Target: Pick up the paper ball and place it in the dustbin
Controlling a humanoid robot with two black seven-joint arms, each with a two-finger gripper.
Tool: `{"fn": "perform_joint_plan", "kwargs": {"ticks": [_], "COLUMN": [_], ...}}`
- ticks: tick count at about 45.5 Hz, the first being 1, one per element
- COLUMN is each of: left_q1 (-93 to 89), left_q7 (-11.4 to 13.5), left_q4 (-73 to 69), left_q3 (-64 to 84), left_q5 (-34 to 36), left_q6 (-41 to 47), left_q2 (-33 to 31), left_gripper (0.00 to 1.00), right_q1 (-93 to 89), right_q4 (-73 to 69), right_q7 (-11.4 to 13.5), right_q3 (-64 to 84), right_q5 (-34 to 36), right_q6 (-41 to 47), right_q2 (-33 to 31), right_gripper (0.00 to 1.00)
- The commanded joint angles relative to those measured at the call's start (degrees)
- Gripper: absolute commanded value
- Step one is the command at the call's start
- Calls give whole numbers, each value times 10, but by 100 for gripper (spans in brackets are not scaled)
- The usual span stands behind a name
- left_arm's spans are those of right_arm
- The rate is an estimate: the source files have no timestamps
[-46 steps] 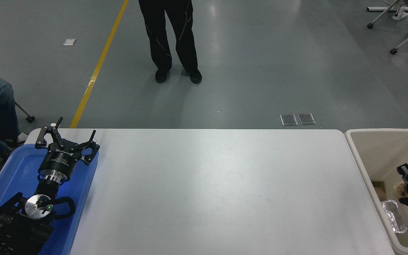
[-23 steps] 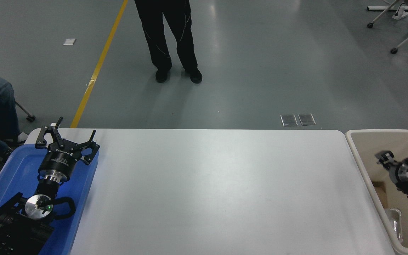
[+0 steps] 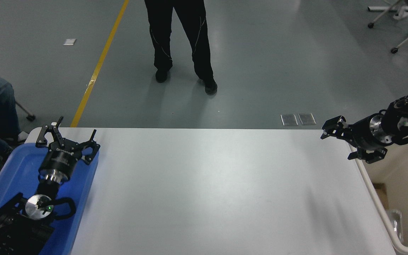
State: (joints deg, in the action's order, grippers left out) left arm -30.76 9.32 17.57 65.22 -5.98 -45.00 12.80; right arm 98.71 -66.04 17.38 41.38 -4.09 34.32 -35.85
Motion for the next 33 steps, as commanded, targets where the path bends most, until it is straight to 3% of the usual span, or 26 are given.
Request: {"fn": "perform_joint_plan", "kwargs": {"ticks": [1, 15, 33], "left_q1": [0, 1, 1], "left_q7": [0, 1, 1], "left_q4": [0, 0, 0], "left_q3": [0, 0, 0], "left_q5": [0, 0, 0], "left_q6": [0, 0, 0], "left_q2": [0, 0, 0], "left_gripper": [99, 99, 99], "right_q1": [214, 355, 366], "right_q4": [-169, -255, -255], "right_q7": [24, 65, 70], "right_q3": [105, 163, 179], "right_q5": [46, 90, 90], "right_q6": [61, 107, 107], "right_q2": [11, 56, 61], "right_gripper": [100, 100, 100]}}
